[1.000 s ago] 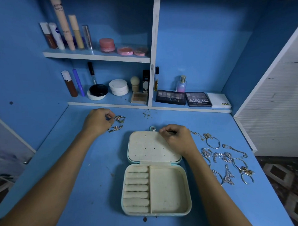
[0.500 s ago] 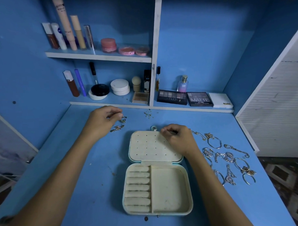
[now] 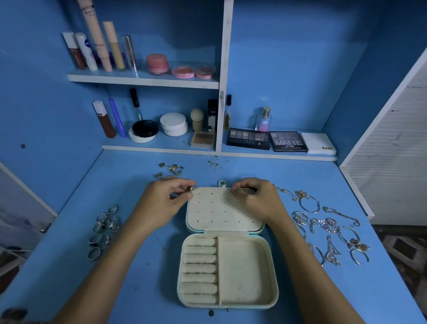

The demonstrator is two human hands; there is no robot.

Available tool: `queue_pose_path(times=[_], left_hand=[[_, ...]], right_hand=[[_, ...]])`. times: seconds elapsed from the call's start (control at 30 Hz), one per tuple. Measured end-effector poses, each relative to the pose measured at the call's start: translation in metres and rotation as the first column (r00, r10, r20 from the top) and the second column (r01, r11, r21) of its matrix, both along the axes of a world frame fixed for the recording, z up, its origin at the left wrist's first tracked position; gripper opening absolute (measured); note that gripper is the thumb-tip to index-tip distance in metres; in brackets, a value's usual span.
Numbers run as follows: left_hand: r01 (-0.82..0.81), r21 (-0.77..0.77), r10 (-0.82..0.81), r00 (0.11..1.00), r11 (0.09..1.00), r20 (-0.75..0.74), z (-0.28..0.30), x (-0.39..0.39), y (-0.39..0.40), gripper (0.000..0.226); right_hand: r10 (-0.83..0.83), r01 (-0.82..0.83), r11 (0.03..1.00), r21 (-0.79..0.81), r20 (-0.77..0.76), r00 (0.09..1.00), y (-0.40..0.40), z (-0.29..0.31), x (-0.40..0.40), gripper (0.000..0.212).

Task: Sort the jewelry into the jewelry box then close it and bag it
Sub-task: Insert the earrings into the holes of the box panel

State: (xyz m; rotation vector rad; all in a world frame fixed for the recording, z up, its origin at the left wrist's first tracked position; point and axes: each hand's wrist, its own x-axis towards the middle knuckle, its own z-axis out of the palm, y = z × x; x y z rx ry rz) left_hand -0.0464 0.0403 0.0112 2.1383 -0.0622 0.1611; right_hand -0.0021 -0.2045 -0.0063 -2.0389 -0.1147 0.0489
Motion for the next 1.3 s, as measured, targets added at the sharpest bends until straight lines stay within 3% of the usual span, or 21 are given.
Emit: queue_pose_path(times=[0.2, 1.3], left_hand=[[0.014, 0.188, -0.034, 0.994, 0.982, 0.104, 0.002, -0.002, -0.004, 0.024], [0.021, 0.264, -0.042, 0.996, 0.964, 0.072, -0.004, 0.012, -0.011, 0.02]], right_hand=[[-0.001, 0.001, 1.0, 0.02, 0.008, 1.0, 0.0, -0.002, 0.001, 0.007], [0.002, -0.003, 0.999, 0.033, 0.033, 0.999, -0.001, -0.005, 0.002, 0.008]])
